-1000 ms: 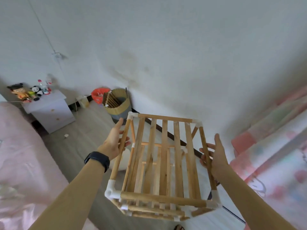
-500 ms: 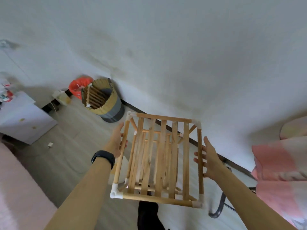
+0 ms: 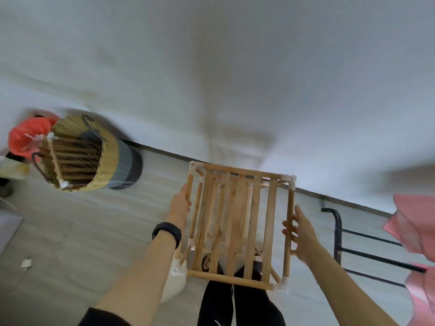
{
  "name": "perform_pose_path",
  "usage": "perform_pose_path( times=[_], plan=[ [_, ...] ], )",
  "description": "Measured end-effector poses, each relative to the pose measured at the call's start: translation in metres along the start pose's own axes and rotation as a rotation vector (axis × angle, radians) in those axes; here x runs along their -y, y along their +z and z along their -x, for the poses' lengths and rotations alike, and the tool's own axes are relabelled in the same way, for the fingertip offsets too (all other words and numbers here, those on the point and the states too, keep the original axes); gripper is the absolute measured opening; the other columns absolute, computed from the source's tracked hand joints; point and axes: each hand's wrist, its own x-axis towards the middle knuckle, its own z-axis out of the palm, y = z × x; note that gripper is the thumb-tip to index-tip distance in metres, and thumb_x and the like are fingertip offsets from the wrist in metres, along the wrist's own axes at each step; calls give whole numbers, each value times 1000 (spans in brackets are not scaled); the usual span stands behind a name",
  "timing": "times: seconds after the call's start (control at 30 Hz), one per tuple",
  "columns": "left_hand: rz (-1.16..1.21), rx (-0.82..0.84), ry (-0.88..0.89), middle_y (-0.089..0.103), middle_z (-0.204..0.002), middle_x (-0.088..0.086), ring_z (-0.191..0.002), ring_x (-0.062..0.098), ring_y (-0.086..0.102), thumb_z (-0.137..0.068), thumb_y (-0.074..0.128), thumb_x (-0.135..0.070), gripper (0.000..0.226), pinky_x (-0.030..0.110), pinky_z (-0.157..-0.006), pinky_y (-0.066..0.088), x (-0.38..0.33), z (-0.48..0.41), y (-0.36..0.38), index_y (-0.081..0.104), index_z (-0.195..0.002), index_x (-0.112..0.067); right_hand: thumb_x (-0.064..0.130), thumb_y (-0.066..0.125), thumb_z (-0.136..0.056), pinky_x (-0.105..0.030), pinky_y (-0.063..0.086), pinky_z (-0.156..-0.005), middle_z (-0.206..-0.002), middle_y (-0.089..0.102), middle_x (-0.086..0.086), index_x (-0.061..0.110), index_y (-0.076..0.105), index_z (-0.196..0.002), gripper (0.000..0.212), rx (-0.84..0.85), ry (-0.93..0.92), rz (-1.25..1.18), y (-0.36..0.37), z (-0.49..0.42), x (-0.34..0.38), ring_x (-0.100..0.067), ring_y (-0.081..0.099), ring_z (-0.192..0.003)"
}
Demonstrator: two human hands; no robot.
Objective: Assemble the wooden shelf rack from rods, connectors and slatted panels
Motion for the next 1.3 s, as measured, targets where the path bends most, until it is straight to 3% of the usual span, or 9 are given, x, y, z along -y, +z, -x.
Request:
perform_pose_path(
  times=[0.17,0.3,0.4,0.5,0.7,1.0,1.07,1.17,1.3],
  plan=[
    [-36,79,-50,58,-136,6,-126,32,54,-100,44,-59,55,34,-94,39,-9,-68,40,58,-137,-21,76,53,-87,-60,34,-105,-118,61,-3,29,62,-113,54,-48,38,-58,6,-68,8,-23,57,-102],
    [-98,112,-81,59,-130,7,-126,31,54,-101,43,-58,53,37,-95,40,-16,-112,68,59,-135,-20,72,52,-90,-58,35,-103,-119,60,-4,27,62,-109,50,-55,48,-64,7,-111,23,-25,56,-107],
    [-138,146,-99,49,-105,7,-96,24,49,-101,43,-57,37,34,-79,39,-25,-132,83,59,-102,-23,70,51,-93,-56,38,-103,-118,61,-6,22,63,-111,53,-82,25,-31,9,-134,39,-26,56,-108],
    [-166,150,-89,46,-100,7,-90,22,45,-99,46,-58,39,34,-75,39,-33,-149,94,58,-103,-21,69,52,-94,-49,41,-91,-119,62,-8,20,64,-114,54,-93,8,-17,12,-149,56,-27,58,-111],
    [-201,154,-76,50,-99,7,-88,22,47,-96,49,-61,41,33,-71,41,-50,-172,111,58,-99,-22,67,53,-94,-47,40,-89,-117,62,-5,19,60,-128,59,-112,19,-28,18,-173,76,-23,58,-108],
    [-282,161,-66,51,-97,7,-89,23,47,-96,48,-63,43,41,-87,40,-61,-192,110,55,-97,-21,58,54,-97,-46,40,-82,-113,65,-4,18,63,-117,46,-159,-13,4,28,-189,80,-22,61,-101],
    [-316,195,-39,53,-105,5,-98,23,50,-99,45,-60,41,42,-92,41,-66,-188,111,58,-106,-21,52,54,-99,-45,42,-82,-116,64,-7,16,63,-115,41,-171,-29,47,30,-184,81,-22,60,-102],
    [-408,272,25,48,-144,6,-136,30,42,-101,45,-55,57,47,-113,31,-72,-177,109,45,-146,-20,42,50,-103,-54,44,-102,-133,58,-7,22,60,-122,29,-125,-72,133,26,-168,85,-31,53,-123],
    [-569,393,117,39,-157,7,-145,25,35,-104,46,-46,58,39,-118,25,-90,-149,99,42,-151,-13,36,51,-103,-55,39,-111,-148,51,-2,30,49,-148,45,-76,-164,322,17,-129,95,-32,44,-137]
  ],
)
